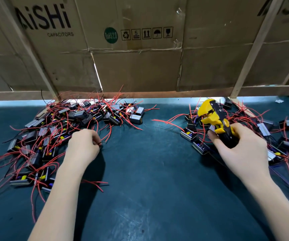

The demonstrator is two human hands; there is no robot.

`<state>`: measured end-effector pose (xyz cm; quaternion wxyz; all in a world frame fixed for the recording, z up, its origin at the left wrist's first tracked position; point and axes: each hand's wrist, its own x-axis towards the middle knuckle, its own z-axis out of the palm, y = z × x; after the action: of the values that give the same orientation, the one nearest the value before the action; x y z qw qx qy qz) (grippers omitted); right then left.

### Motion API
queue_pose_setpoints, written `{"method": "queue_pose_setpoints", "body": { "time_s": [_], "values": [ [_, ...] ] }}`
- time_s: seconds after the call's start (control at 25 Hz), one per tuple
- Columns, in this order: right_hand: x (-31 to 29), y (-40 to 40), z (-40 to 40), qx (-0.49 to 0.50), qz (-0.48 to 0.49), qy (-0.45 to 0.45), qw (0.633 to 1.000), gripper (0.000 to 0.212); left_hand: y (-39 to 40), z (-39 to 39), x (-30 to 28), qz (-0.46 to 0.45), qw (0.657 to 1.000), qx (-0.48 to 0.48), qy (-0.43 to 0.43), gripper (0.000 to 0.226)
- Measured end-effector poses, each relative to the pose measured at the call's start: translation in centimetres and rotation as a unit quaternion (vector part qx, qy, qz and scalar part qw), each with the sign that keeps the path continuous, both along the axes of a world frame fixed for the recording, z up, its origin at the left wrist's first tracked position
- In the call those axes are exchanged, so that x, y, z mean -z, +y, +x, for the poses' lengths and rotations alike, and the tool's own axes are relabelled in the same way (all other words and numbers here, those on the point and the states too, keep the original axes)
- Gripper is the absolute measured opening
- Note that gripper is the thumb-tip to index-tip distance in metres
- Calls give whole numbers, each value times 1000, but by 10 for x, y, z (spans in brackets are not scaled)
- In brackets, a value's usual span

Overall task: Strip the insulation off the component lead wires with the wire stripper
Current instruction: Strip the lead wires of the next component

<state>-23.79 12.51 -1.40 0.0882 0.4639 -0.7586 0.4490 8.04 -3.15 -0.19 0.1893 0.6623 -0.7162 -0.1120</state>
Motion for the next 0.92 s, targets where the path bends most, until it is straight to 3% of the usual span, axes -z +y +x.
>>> {"method": "queue_pose_setpoints", "body": {
  "time_s": [0.08,0.36,0.64,0.92],
  "values": [
    [1,0,1,-5,10,12,1000,36,3,-5,-2,-12,999,38,21,35],
    [1,-1,7,-21,38,68,997,36,24,-41,-3,6,964,255,73,16],
    [3,-1,11,-40,69,98,992,37,23,-39,-4,29,950,297,93,9],
    [6,-2,10,-38,75,113,990,36,30,-58,9,-83,944,306,88,4]
  ]
}}
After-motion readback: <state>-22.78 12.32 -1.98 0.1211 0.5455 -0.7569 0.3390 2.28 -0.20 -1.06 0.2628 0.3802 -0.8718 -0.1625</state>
